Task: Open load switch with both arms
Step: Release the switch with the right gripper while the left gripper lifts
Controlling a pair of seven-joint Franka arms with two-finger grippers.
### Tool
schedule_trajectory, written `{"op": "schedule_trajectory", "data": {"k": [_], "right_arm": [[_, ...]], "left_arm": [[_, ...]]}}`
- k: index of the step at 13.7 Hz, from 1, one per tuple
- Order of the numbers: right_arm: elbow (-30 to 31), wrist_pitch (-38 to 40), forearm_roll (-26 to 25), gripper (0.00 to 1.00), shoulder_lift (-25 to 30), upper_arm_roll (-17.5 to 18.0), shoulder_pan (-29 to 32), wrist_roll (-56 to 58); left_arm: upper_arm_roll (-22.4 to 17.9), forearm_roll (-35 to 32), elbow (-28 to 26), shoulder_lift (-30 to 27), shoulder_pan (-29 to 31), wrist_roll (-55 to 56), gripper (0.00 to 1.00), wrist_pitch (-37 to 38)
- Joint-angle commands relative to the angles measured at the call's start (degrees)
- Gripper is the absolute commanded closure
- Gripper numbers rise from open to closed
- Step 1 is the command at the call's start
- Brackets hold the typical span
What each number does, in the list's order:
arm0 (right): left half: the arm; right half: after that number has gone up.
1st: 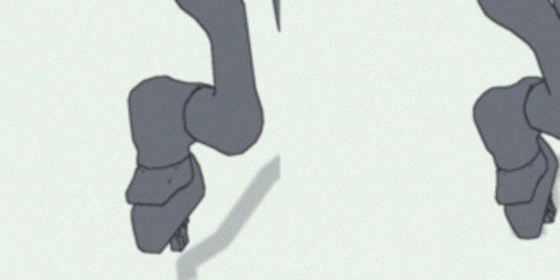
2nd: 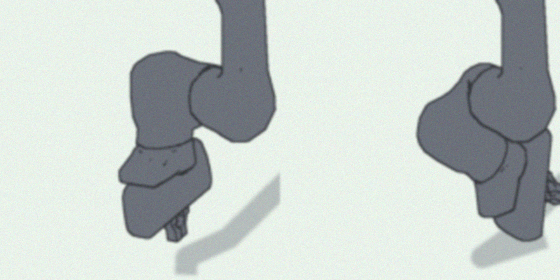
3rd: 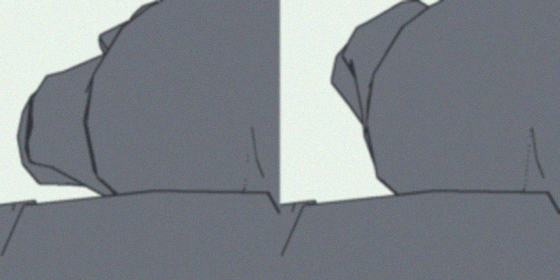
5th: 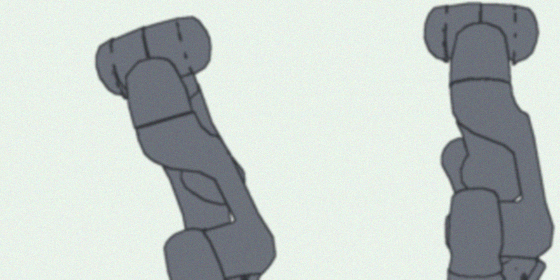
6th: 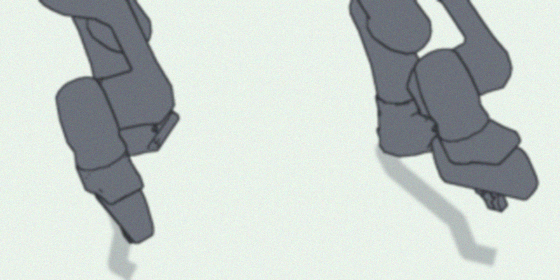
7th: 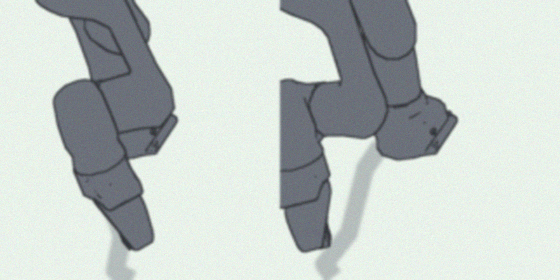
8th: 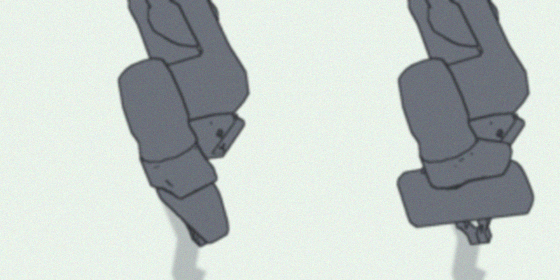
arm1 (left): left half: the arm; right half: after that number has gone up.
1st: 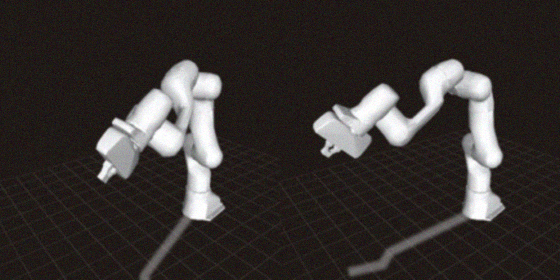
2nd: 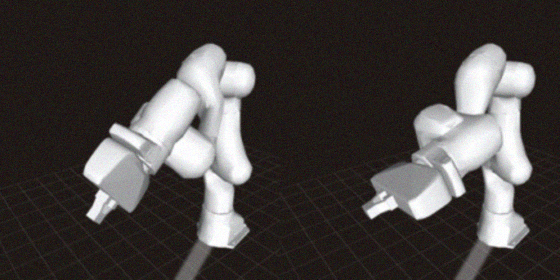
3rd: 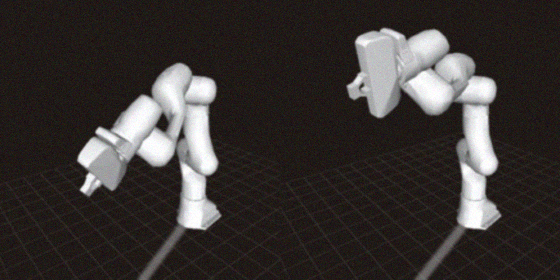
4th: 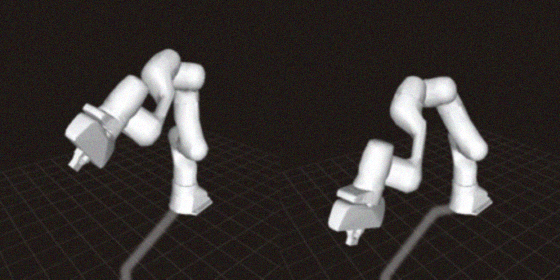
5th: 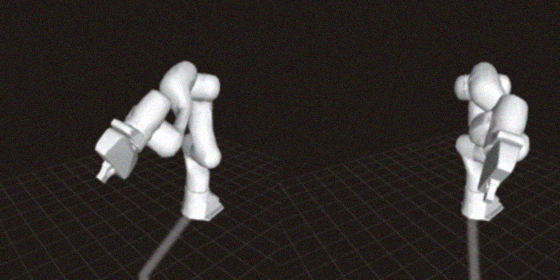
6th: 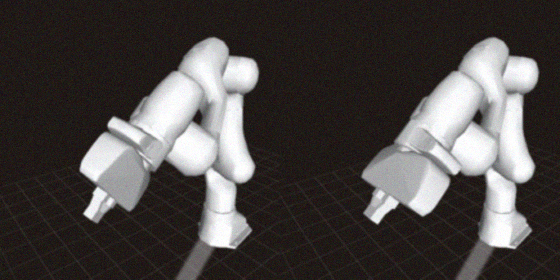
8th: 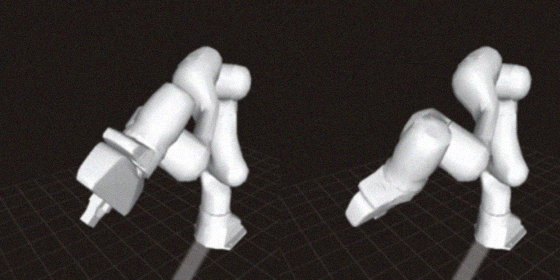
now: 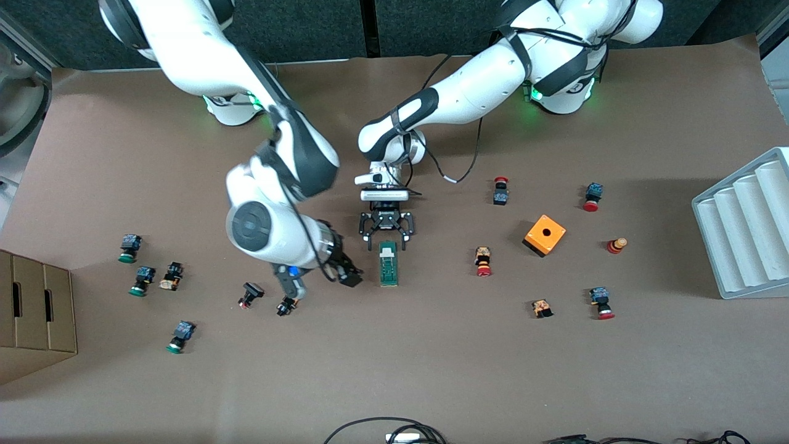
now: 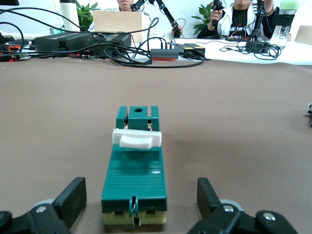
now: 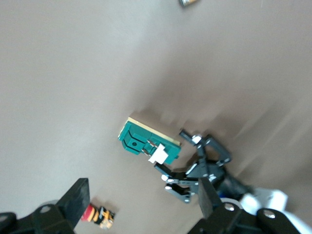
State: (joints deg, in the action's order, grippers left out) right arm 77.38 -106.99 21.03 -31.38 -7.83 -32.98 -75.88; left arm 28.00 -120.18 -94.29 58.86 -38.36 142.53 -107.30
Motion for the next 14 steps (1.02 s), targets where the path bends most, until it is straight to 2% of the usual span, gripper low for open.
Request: {"op": "schedule_trajectory", "data": {"k": [1,4,10,14], "right_arm": [[1.5,6.1,-2.4,0.0,6.0,0.5,3.5,10.9],[1.6,13.5,-8.2,0.0,11.1,0.5,5.8,22.4],[3.3,23.4,-8.6,0.0,19.4,0.8,16.2,45.1],[5.7,26.0,-11.1,0.0,23.7,0.5,23.9,64.7]], "left_arm": [[-0.1,0.6,0.9,-0.3,-0.2,-2.9,0.0,-0.3],[0.3,7.7,0.9,-3.0,0.0,-11.2,0.0,-2.6],[0.0,22.3,0.9,-9.6,1.3,-29.3,0.0,-10.0],[2.0,29.1,0.5,-12.2,3.7,-39.7,0.0,-11.0]]}}
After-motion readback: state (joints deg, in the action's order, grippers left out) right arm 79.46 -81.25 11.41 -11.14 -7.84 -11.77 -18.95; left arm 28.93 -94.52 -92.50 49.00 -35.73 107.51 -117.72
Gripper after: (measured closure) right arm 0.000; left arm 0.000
